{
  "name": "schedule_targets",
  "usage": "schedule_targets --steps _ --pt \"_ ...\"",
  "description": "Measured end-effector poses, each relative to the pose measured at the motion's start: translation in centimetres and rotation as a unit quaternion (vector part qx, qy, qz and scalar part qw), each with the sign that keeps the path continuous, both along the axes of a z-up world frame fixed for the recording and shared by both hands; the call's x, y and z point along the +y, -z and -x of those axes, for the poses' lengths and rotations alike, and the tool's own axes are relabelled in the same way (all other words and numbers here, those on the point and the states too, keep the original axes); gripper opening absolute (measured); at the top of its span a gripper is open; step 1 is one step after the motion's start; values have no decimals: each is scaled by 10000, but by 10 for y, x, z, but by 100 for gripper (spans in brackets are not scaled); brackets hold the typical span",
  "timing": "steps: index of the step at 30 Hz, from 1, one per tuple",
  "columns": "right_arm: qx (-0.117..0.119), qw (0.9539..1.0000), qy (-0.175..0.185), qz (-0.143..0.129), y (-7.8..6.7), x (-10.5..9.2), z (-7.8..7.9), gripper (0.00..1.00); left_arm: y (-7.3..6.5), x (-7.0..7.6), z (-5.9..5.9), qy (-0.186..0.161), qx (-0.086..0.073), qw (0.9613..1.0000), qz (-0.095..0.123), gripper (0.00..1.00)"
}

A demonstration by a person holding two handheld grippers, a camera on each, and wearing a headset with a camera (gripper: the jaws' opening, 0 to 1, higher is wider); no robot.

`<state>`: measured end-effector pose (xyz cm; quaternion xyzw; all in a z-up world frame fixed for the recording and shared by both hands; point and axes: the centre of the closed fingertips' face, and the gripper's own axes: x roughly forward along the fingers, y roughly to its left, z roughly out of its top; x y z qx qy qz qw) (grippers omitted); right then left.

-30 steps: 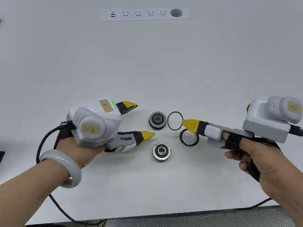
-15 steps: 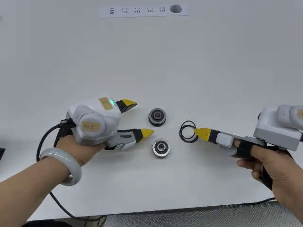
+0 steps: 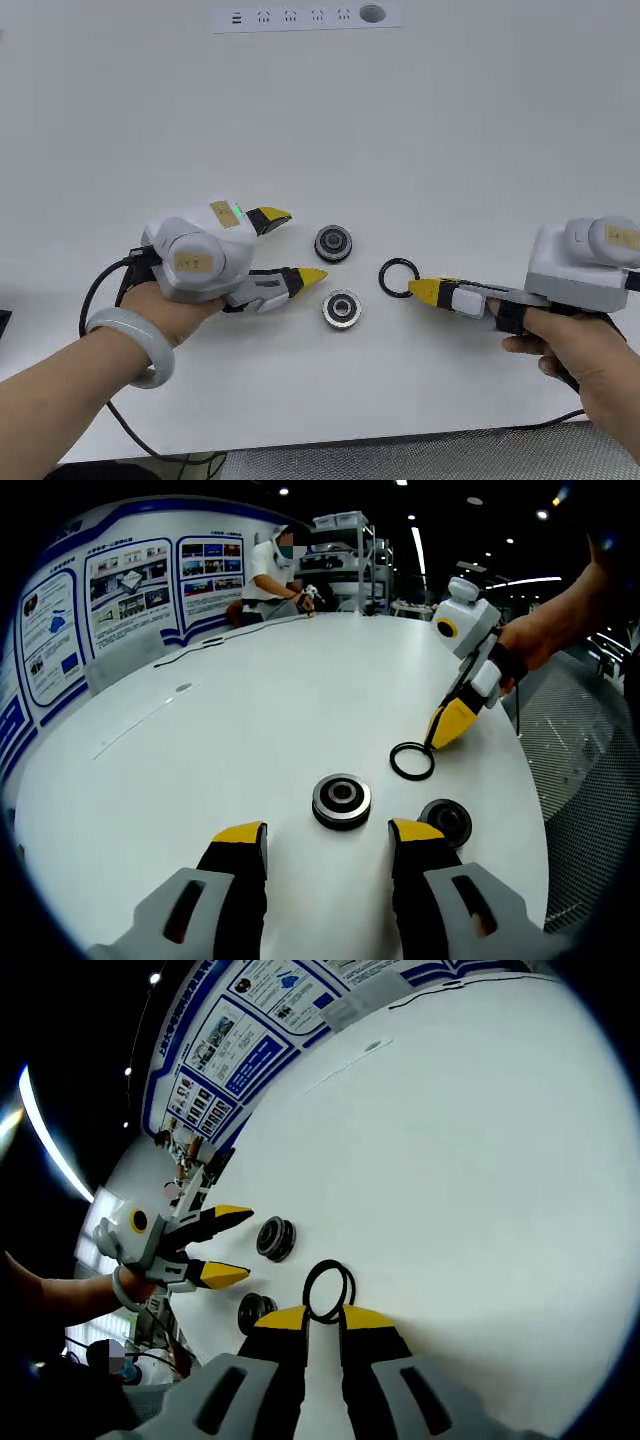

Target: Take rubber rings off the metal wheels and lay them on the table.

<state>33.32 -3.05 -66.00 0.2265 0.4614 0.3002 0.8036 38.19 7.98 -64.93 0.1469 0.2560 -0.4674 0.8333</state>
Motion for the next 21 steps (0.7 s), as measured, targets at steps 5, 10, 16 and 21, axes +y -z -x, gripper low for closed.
schedule_targets --steps 5,10,16,21 --pt "-143 9995 -212 211 -2 -1 2 16 -1 -3 0 26 -3 10000 22 49" --pt "-315 9985 -255 374 -6 -8 -2 17 -2 -5 1 37 -5 10000 42 48" --pt "-457 9986 -142 208 -16 -1 -18 17 -4 -8 -1 63 -24 9999 77 42" --pt "-538 9981 -257 161 -19 11 -26 17 -5 -15 -3 123 -44 9999 98 35"
